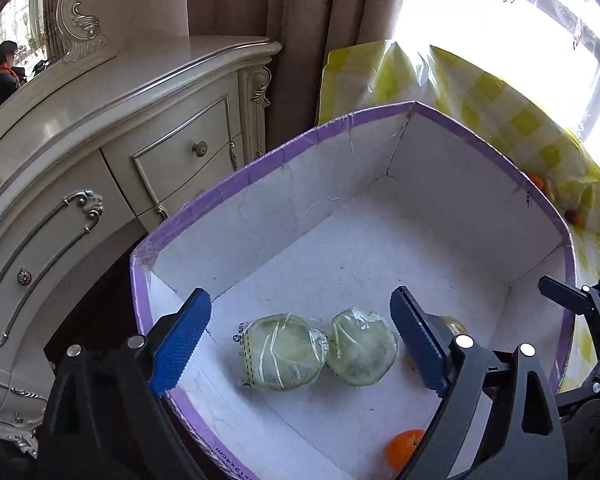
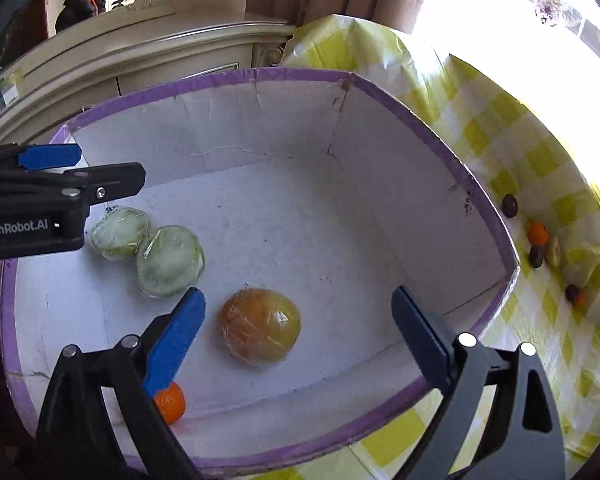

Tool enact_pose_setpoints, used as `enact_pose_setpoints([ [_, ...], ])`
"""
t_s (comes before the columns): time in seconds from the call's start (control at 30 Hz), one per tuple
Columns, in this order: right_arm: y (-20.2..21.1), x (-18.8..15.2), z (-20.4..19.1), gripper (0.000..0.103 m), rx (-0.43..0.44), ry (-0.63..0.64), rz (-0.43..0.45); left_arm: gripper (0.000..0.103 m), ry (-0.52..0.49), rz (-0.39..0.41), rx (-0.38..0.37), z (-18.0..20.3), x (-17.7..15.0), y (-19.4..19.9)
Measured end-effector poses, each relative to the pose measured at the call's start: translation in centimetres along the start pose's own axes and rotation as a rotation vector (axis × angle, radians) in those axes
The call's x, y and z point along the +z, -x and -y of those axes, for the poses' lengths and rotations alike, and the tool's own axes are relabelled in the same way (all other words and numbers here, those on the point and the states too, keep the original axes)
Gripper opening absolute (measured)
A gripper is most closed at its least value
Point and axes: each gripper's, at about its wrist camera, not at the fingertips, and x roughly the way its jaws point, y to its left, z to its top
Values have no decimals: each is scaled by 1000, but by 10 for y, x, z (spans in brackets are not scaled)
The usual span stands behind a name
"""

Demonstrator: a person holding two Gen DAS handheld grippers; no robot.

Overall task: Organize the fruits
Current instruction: 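Open the left tool over the box while the right tool releases the onion, then move both open tools back toward the remaining fruits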

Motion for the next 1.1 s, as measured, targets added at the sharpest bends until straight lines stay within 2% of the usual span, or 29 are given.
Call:
enact_pose_setpoints([
  [0.13,16,-11,13,95,51,-43,93,88,-26,-72,37,14,4,-3],
  [0.17,22,-14,18,95,55,-58,125,88,-22,-67,47,18,5,0],
  [0.27,43,-23,34,95,42,-106,252,88,-9,60,49,33,6,26],
  [0.37,64,-41,59,95,38,-164,374,88,-43,213,23,59,3,59],
  [0.47,76,-66,91,95,14,-250,448,88,-107,350,-28,93,-5,83],
  [0.57,81,-95,130,95,8,-378,483,88,-177,416,-133,133,-14,93],
  [0.67,78,-123,170,95,-39,-502,469,88,-267,449,-250,176,-27,95],
  [0.83,71,-167,222,95,-244,-617,385,88,-408,484,-348,249,-50,83],
  [0.9,65,-184,243,95,-305,-657,342,88,-446,450,-381,278,-55,68],
  [0.97,60,-200,267,95,-346,-717,298,88,-461,379,-412,304,-55,47],
  [1.1,47,-229,320,95,-395,-859,209,88,-434,240,-441,343,-45,-3],
])
